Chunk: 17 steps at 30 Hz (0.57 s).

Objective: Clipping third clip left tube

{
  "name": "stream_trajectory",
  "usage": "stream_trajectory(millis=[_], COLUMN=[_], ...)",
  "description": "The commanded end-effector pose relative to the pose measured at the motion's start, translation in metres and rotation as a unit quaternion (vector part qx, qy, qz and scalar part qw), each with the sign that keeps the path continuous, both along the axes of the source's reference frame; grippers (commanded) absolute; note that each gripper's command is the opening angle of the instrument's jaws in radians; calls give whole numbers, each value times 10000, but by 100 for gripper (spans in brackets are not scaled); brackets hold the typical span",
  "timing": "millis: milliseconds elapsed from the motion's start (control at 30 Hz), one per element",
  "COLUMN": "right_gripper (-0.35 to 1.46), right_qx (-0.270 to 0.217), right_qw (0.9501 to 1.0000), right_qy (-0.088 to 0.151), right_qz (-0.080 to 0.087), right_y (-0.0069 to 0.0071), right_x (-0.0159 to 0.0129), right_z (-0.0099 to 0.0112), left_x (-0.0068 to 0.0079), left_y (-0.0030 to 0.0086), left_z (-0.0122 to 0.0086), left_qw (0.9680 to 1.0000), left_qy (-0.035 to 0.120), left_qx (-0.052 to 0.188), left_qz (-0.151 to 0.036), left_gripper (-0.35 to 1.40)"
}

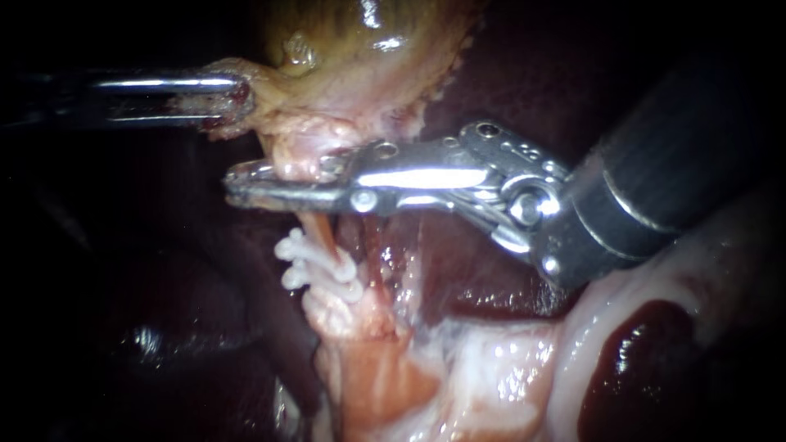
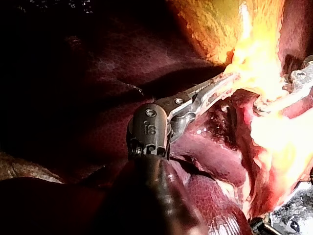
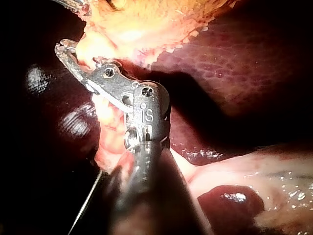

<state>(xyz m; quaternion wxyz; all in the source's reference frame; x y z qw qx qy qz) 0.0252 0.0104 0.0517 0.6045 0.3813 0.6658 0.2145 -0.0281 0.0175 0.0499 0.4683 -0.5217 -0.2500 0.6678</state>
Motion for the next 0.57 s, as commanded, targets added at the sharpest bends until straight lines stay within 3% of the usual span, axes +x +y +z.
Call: stream_trajectory(millis=[33,133,567], right_gripper=[-35,-35,-35], right_qx=[57,176,216], right_qw=[10000,9997,9996], right_qy=[-13,-128,-128], right_qz=[-53,-127,-160], right_y=[0,-1,-2], right_x=[2,0,-1], right_z=[-1,-1,7], left_x=[0,0,-1], left_y=[0,0,0], left_z=[0,0,1], left_qw=[10000,10000,10000], left_qy=[0,0,7], left_qx=[0,0,-29], left_qz=[-2,-2,6], left_gripper=[-35,-35,-35])
